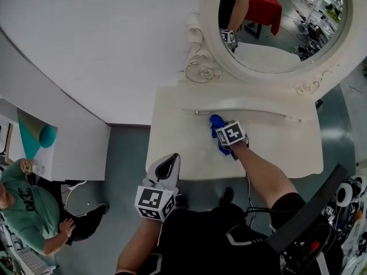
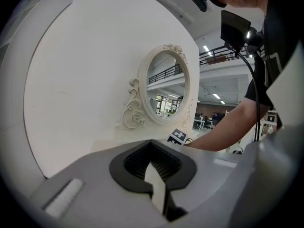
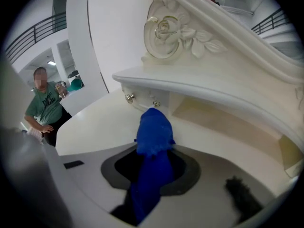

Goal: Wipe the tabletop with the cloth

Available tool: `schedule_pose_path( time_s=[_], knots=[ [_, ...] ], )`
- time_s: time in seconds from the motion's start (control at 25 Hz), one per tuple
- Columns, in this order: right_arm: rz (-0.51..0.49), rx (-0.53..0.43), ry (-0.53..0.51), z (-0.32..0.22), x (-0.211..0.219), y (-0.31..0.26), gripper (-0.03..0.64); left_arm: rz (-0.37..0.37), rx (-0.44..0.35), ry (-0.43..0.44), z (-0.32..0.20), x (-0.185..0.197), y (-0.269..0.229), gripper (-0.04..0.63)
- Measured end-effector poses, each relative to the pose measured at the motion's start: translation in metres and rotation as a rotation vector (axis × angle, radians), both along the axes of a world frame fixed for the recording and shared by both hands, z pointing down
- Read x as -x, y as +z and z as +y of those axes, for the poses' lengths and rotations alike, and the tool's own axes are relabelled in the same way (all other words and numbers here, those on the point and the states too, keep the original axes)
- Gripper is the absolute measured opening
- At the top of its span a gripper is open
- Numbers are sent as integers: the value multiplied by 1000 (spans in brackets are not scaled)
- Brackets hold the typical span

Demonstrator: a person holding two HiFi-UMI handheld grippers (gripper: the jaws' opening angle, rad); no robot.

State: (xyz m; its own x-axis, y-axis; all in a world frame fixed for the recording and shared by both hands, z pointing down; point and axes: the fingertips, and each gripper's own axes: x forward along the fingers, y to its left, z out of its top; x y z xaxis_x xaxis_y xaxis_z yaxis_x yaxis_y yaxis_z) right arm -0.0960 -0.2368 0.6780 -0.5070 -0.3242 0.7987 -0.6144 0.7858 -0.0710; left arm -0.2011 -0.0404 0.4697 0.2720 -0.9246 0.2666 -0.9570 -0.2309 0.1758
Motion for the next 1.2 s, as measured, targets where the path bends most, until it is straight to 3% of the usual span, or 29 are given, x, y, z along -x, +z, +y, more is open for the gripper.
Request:
schedule_pose_path(
  time_s=[0.56,0.88,1.04,1.2],
  knots=[
    [-23,67,-117,121,-30,1,103,19,-23,80,-17,-39,-5,8],
    [-55,136,-212,190,-41,0,103,24,-35,56,-26,-42,-8,8],
    [-83,120,-182,175,-54,-9,103,18,-36,56,-28,-49,-10,8],
    [-110,11,-80,94,-64,-28,103,12,-36,37,-26,-51,-14,8]
  ],
)
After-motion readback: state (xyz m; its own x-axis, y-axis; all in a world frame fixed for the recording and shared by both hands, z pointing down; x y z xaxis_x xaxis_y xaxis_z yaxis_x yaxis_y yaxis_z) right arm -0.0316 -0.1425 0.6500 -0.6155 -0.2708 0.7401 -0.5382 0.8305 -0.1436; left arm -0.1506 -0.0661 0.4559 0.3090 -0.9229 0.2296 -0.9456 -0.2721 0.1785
